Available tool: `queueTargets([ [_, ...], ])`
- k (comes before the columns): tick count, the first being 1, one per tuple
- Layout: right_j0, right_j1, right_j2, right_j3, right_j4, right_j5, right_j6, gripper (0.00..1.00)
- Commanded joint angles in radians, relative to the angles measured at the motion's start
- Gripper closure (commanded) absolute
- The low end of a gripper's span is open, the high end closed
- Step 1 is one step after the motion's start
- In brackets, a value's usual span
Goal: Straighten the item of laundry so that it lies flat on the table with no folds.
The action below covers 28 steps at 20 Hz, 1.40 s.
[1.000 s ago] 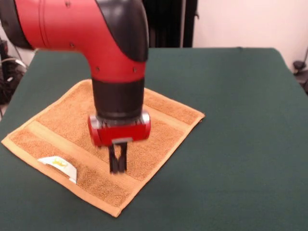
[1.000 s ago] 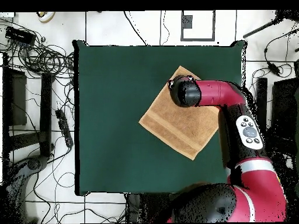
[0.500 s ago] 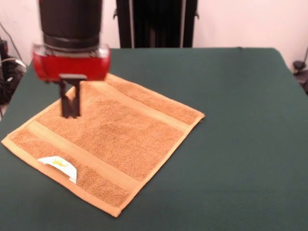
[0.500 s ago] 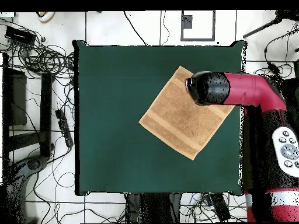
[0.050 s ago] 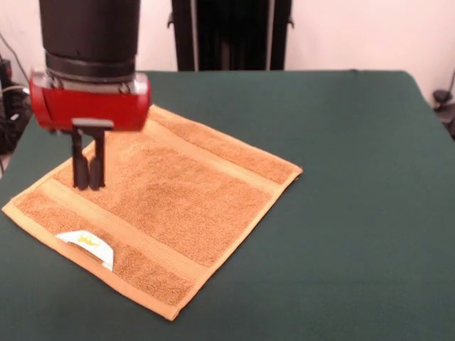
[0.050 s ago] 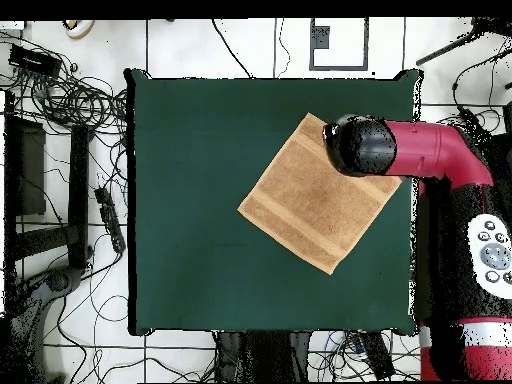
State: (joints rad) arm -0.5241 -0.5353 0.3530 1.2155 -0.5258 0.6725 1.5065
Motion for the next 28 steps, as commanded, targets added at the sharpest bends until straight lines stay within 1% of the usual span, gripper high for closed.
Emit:
queueTargets([
  [1, 0.083, 0.183, 0.013, 0.015, -0.048, -0.096, 0.072, 1.0],
  [7, 0.131, 0.283, -0.031, -0.064, -0.065, -0.224, 0.142, 1.0],
  [10, 0.129, 0.278, -0.037, -0.057, -0.052, -0.226, 0.123, 1.0],
  [13, 0.1, 0.215, -0.031, 0.003, -0.024, -0.189, 0.065, 1.0],
  [18, -0.017, 0.026, 0.027, 0.167, 0.029, -0.087, -0.077, 1.0],
  [21, -0.065, -0.04, 0.054, 0.214, 0.052, -0.028, -0.14, 1.0],
  [24, -0.077, -0.052, 0.063, 0.219, 0.045, -0.012, -0.149, 1.0],
  [26, -0.074, -0.02, 0.07, 0.201, 0.029, -0.034, -0.131, 1.0],
  [28, -0.051, 0.032, 0.065, 0.169, 0.005, -0.077, -0.091, 1.0],
])
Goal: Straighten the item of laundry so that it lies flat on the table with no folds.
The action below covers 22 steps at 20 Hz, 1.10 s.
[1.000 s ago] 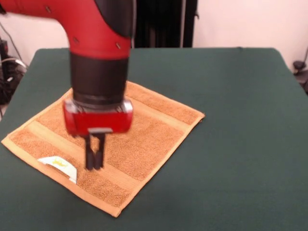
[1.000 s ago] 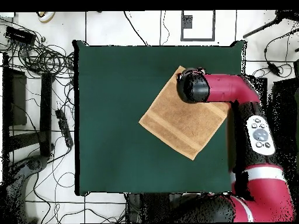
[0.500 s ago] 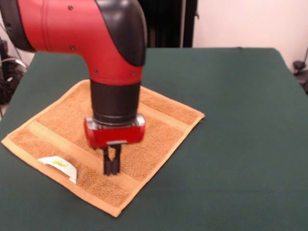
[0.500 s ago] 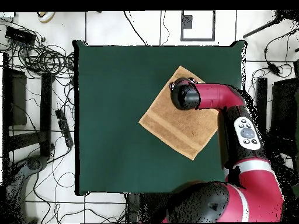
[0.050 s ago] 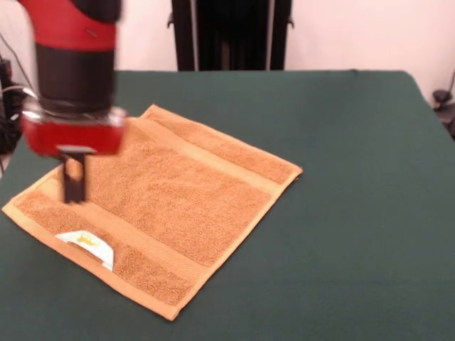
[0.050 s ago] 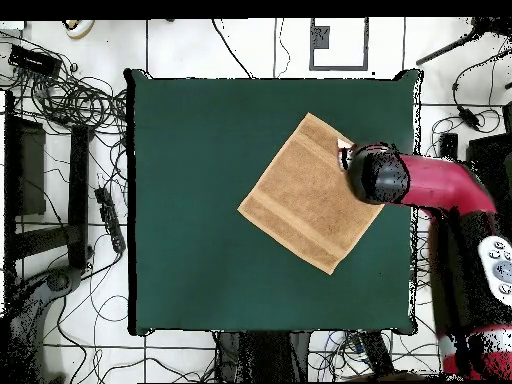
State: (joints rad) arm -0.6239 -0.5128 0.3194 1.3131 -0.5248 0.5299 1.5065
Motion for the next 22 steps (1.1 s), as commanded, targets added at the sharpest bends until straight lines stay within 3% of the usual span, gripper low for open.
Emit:
queueTargets([
  [1, 0.06, 0.035, 0.095, 0.054, -0.008, 0.044, -0.07, 1.0],
  [12, 0.145, 0.173, 0.037, -0.049, -0.058, -0.14, 0.058, 1.0],
  [16, -0.115, 0.126, 0.316, 0.139, -0.076, -0.188, -0.273, 1.0],
  [19, -0.349, 0.042, 0.479, 0.339, -0.021, -0.056, -0.421, 1.0],
  [22, -0.497, -0.008, 0.55, 0.42, -0.086, -0.075, -0.461, 1.0],
])
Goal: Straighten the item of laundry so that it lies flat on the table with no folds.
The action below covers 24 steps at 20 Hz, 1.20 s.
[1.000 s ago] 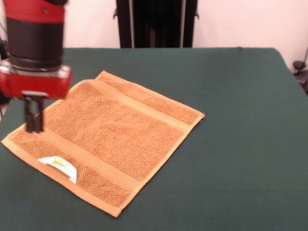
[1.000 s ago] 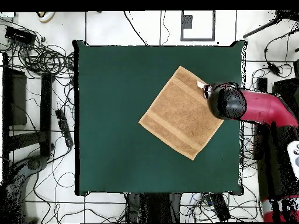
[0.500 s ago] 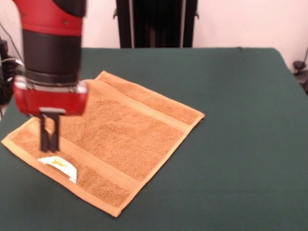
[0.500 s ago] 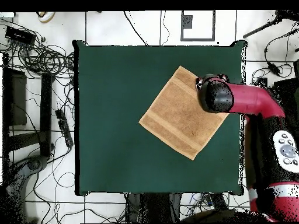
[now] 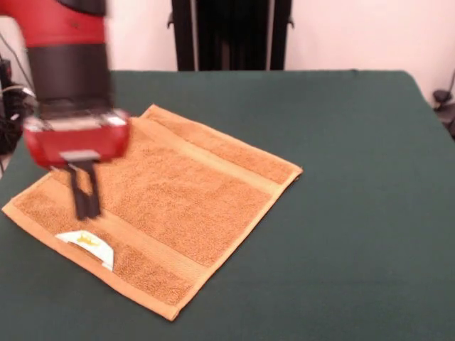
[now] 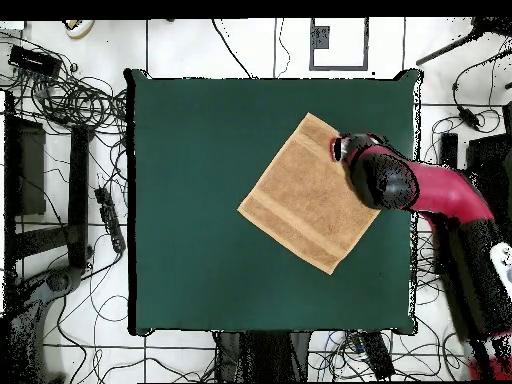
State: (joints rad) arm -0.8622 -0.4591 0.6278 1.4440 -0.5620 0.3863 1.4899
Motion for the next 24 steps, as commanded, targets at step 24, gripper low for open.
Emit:
queueTargets([
  [24, -0.234, -0.01, 0.226, 0.137, -0.15, 0.271, -0.423, 1.0],
])
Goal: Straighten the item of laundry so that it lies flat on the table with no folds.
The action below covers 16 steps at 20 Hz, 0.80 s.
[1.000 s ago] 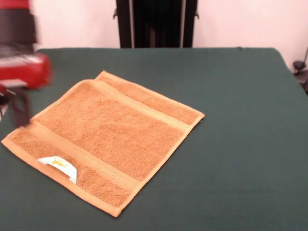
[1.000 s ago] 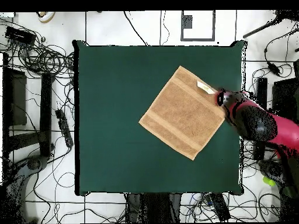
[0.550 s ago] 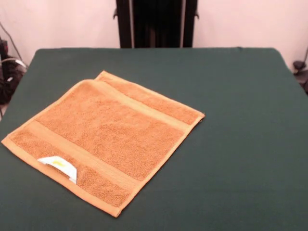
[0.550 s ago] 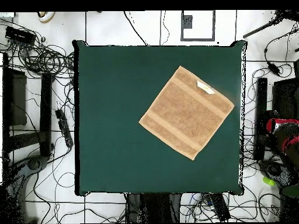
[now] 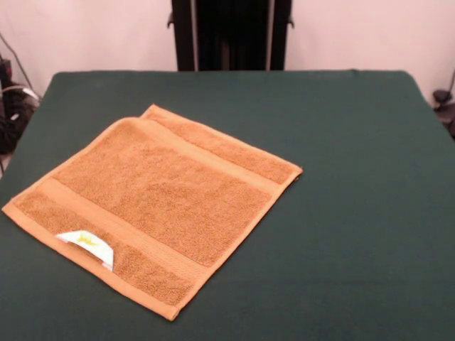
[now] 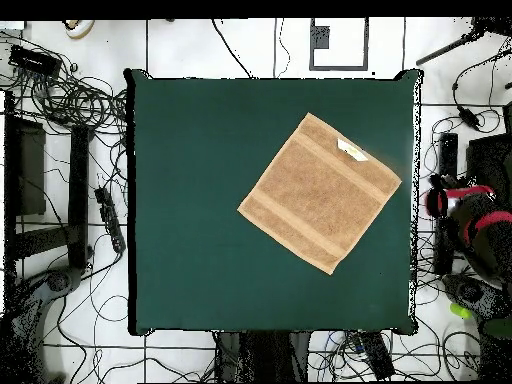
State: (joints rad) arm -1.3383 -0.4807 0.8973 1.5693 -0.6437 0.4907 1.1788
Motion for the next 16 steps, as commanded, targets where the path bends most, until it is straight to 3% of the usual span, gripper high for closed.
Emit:
queueTargets([
  [1, 0.273, 0.007, -0.061, -0.001, -0.074, 0.174, -0.089, 1.0],
  [5, 0.402, -0.009, -0.145, -0.047, -0.107, 0.155, 0.029, 1.0],
  [11, 0.538, 0.075, -0.25, -0.143, -0.158, 0.045, 0.124, 1.0],
  [16, 0.559, 0.09, -0.276, -0.16, -0.156, 0.02, 0.106, 1.0],
])
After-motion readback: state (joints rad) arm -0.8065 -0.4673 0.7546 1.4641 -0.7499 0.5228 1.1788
